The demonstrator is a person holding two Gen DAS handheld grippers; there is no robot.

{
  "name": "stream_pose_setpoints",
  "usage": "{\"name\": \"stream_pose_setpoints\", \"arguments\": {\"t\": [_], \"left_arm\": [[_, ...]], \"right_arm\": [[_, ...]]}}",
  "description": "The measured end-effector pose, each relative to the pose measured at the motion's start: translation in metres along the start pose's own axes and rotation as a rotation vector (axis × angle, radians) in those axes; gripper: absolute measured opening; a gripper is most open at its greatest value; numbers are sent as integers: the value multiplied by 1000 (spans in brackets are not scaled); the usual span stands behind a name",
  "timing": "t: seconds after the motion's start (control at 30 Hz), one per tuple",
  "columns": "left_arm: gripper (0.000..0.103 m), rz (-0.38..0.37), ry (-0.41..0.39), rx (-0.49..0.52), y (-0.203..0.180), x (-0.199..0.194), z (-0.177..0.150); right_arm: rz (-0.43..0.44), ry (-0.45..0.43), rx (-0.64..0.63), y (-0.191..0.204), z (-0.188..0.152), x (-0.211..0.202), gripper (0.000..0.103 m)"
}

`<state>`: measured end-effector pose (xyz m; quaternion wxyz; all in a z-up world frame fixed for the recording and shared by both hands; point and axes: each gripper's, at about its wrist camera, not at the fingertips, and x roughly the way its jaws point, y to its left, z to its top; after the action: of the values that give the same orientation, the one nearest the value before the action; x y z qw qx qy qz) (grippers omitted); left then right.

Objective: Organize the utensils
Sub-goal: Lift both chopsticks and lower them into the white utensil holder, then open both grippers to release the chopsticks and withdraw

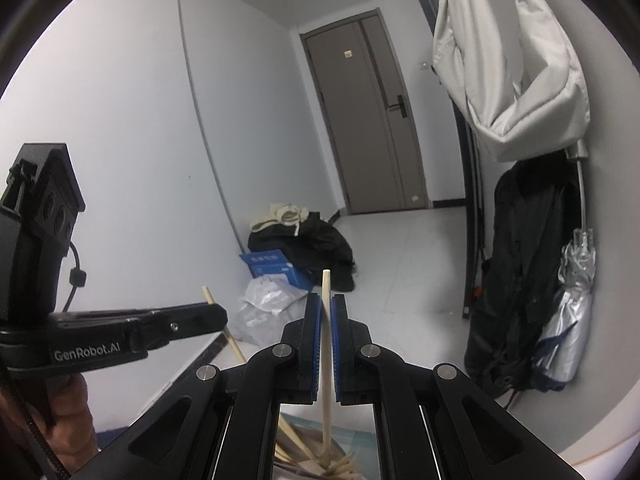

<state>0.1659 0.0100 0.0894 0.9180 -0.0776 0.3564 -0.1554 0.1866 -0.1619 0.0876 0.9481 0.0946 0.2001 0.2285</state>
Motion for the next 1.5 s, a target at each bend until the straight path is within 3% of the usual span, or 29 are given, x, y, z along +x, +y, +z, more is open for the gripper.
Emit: {"name": "stream_pose_setpoints", "arguments": {"t": [0.47, 0.97, 1.17, 1.27, 1.33, 1.43, 1.5], "left_arm": [[1, -26, 42, 53, -2, 13, -27], [2, -64, 102, 21, 5, 19, -54], [2, -86, 144, -34, 15, 18, -68], [3, -87, 131, -47, 14, 9, -71], [8, -78, 120, -37, 11, 3, -72], [27, -34, 87, -29, 3, -9, -75], [45, -16, 62, -27, -1, -19, -78]], "right_arm": [[44, 49, 10, 1, -39, 4, 5], [39, 161, -48, 14, -72, 11, 7], [20, 224, 6, 9, -84, 0, 8], [8, 214, 7, 11, -87, -15, 15], [-5, 194, 15, 11, -88, -27, 26], [-15, 159, 28, 12, -89, -46, 34], [-27, 141, 28, 13, -89, -56, 41]]}}
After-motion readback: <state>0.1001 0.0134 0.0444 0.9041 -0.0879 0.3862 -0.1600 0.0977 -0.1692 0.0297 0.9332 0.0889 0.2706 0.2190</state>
